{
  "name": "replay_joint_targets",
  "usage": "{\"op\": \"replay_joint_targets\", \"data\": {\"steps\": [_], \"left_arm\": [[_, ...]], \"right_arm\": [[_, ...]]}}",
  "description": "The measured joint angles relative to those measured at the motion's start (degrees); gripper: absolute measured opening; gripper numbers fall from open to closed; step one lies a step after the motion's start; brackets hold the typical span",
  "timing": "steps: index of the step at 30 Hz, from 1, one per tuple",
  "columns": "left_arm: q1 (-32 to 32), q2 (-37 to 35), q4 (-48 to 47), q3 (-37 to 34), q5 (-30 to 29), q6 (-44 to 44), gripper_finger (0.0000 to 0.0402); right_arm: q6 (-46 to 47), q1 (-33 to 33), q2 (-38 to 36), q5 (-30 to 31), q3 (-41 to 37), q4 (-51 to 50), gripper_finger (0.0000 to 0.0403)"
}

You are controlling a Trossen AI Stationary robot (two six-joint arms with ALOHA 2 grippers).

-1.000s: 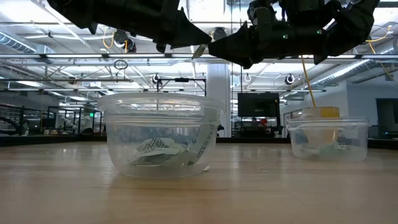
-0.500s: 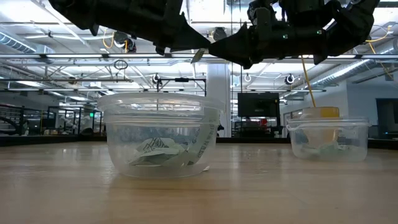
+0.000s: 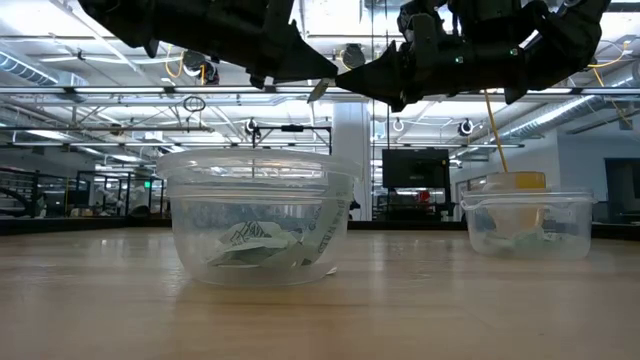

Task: Pick and place items into bin
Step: Put the Stevia packet into the right transparent bin

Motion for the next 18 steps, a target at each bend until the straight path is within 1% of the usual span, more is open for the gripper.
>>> {"op": "replay_joint_targets", "data": {"steps": [3,9,12,14,18], "left_arm": [[0.0,0.0,-0.59,0.0,-0.01,-0.02,0.003],[-0.09,0.0,-0.73,0.0,-0.02,-0.13,0.0009],[-0.09,0.0,-0.75,0.0,-0.02,-0.17,0.0006],[-0.05,0.0,-0.75,0.0,-0.01,-0.37,0.0013],[-0.07,0.0,-0.93,0.0,0.0,-0.37,0.0046]], "right_arm": [[0.0,0.01,0.0,0.11,0.0,-0.07,0.0005],[-0.2,-0.01,0.0,0.18,0.0,-0.34,0.0001],[-0.22,-0.01,0.0,0.2,0.0,-0.36,0.0001],[-0.33,-0.01,0.0,0.2,0.0,-0.46,0.0001],[-0.42,-0.04,0.0,0.24,0.0,-0.85,0.0]]}}
